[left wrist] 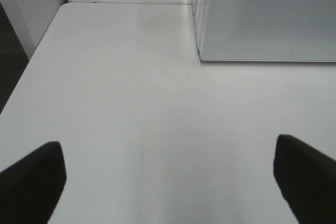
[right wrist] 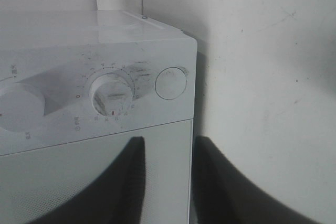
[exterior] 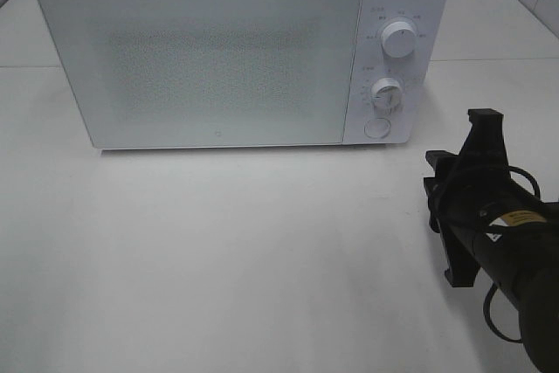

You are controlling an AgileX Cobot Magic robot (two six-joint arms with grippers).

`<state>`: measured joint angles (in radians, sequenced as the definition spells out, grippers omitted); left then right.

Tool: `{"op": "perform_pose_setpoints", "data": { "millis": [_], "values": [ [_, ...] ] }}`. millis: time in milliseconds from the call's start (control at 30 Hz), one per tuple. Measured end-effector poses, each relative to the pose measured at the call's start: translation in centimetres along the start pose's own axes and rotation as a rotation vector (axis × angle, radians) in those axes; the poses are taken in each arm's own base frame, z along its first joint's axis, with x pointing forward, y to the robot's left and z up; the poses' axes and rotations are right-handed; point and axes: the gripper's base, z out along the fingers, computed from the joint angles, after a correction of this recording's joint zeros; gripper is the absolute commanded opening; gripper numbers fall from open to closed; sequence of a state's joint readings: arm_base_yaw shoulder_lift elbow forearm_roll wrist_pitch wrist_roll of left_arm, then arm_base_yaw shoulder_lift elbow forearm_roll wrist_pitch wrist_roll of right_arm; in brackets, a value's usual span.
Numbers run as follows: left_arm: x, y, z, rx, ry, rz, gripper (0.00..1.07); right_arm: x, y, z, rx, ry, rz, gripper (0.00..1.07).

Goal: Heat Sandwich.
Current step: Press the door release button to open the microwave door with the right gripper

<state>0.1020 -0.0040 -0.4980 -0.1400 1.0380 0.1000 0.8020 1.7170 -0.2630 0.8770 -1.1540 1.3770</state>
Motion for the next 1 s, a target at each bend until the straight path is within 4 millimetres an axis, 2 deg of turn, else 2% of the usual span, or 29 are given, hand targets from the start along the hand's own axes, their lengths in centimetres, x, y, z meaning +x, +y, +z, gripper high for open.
{"op": "perform_pose_setpoints", "data": {
  "millis": [33,133,733,1000],
  "values": [
    [0.0,0.0,0.0,0.0,0.0,0.0,1.03,0.0,0.0,0.0,0.0,0.0,0.011,0.09],
    [0.0,0.0,0.0,0.0,0.0,0.0,1.03,0.0,0.0,0.0,0.0,0.0,0.013,0.0],
    [0.0,0.0,0.0,0.0,0.0,0.0,1.03,-0.1,0.1,0.2,0.001,0.017,-0.001,0.0],
    [0.0,0.0,0.0,0.0,0.0,0.0,1.03,0.1,1.3,2.5,0.013,0.065,-0.008,0.0]
  ]
}}
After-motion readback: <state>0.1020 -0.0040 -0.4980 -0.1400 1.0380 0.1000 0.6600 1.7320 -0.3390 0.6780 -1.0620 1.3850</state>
